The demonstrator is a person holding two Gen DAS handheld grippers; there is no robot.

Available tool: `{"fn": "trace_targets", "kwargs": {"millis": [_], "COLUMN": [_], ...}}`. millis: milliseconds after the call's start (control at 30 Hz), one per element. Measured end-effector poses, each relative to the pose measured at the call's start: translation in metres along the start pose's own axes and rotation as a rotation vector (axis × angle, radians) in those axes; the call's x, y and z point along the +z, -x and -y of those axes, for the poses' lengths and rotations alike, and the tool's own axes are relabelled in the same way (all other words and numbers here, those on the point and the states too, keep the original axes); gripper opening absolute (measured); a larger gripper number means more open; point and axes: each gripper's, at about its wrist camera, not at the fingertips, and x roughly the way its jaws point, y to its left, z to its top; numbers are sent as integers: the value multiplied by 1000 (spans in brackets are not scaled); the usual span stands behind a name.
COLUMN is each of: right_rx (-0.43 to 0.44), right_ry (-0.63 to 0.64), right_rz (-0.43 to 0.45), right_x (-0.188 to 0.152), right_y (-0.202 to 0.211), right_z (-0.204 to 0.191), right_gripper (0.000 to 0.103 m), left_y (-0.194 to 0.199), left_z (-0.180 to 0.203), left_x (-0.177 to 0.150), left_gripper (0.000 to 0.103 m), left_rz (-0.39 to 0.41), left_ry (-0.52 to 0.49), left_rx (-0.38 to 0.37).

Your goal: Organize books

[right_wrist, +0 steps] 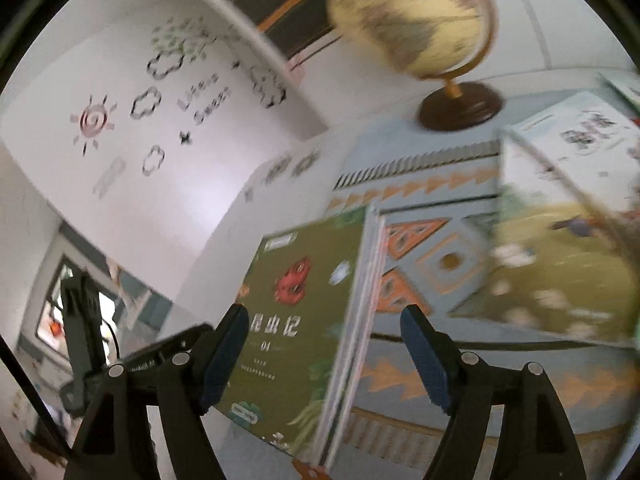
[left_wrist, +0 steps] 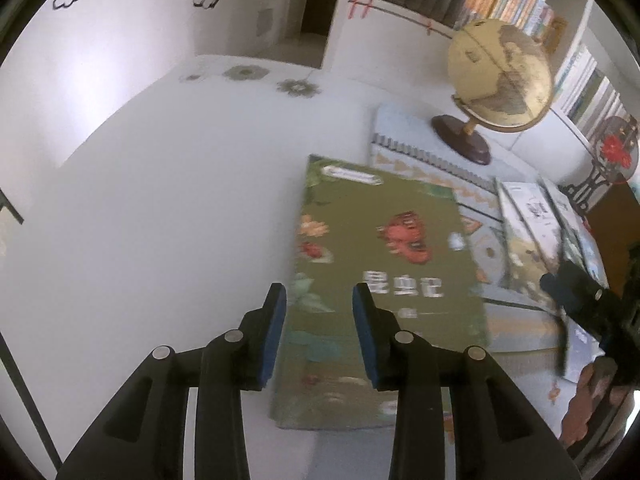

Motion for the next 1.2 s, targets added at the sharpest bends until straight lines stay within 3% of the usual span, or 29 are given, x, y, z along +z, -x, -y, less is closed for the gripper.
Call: {"fn": "trace_targets", "kwargs": {"millis": [167, 267, 333, 467, 567, 700, 867, 967, 1133, 1200], "right_rx": [3, -28, -63, -138, -179, -254, -311, -280, -318, -343], "right_ry": [-25, -38, -54, -100, -130, -119, -93, -111, -52, -29], "right_rz": [109, 184, 219, 217, 206, 136, 108, 51, 34, 24], "right_x": [23, 34, 37, 36, 25, 2, -19, -23, -26, -27], "right_y": [69, 115, 144, 191, 211, 215, 208, 198, 193, 190], "right_z": [35, 68, 95, 151, 186, 218, 233, 242, 233, 228], "right_gripper": [76, 79, 81, 81, 81, 81, 81, 81, 81, 81], "left_y": [18, 20, 18, 4, -18, -53, -71, -74, -75, -79], "left_z": [55, 100, 132, 203, 253, 307, 330, 323, 319, 321], "left_x": [16, 24, 26, 15, -3, -37, -64, -70, -76, -82], "left_gripper": [35, 35, 35, 36, 37, 36, 36, 36, 35, 35], "left_rz": [25, 38, 36, 22, -35, -125, -145, -122, -112, -154], "left_ry": [-63, -117, -142, -214, -269, -351, -399, -375, -384, -394], "left_rx": [-46, -49, -93, -194, -284, -325, -326, -358, -404, -419]}}
